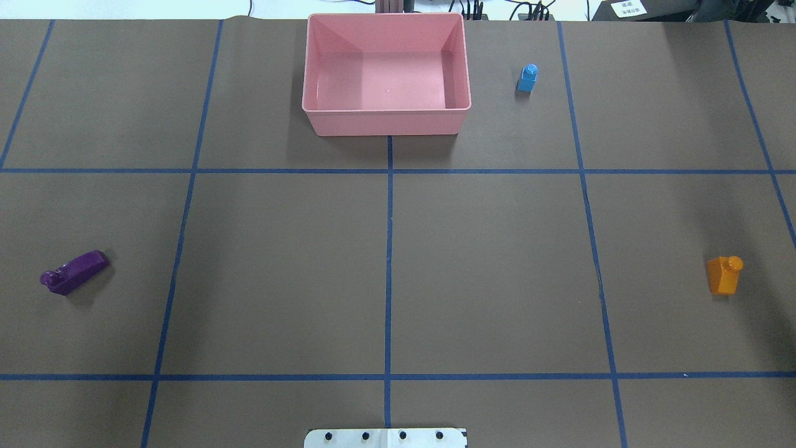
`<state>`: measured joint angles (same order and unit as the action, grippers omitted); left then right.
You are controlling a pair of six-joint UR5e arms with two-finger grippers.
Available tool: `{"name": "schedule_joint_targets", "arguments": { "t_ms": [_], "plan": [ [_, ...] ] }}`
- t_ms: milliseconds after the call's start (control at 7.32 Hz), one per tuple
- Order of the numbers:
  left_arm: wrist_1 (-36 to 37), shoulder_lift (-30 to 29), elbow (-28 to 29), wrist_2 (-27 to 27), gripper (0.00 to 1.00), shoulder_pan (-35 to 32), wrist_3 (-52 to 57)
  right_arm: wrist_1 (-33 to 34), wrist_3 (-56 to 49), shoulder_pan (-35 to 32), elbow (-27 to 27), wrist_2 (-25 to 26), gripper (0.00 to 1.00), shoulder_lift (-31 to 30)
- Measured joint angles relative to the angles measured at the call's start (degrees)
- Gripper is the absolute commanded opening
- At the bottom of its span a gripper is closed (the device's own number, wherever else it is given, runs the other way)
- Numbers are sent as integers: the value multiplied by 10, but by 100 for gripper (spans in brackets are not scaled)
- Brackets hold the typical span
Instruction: Put all blocks into box
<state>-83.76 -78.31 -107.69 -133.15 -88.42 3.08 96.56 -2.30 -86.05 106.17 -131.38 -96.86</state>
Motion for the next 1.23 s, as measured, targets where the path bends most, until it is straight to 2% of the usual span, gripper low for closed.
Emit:
{"name": "schedule_joint_targets", "arguments": {
  "t_ms": [546, 819, 956, 1229],
  "plan": [
    [-9, -5, -5, 0, 100, 0, -4, -15, 3, 1, 0, -3, 100, 6],
    [-57, -22, 0, 0, 100, 0, -6, -87, 5, 3, -5, -4, 100, 9],
    [-84, -39, 20, 0, 100, 0, -7, -116, 12, 6, -10, -6, 100, 14],
    [-122, -95, 109, -19, 100, 1, -6, -144, 54, 42, -10, -11, 100, 32]
  ]
}}
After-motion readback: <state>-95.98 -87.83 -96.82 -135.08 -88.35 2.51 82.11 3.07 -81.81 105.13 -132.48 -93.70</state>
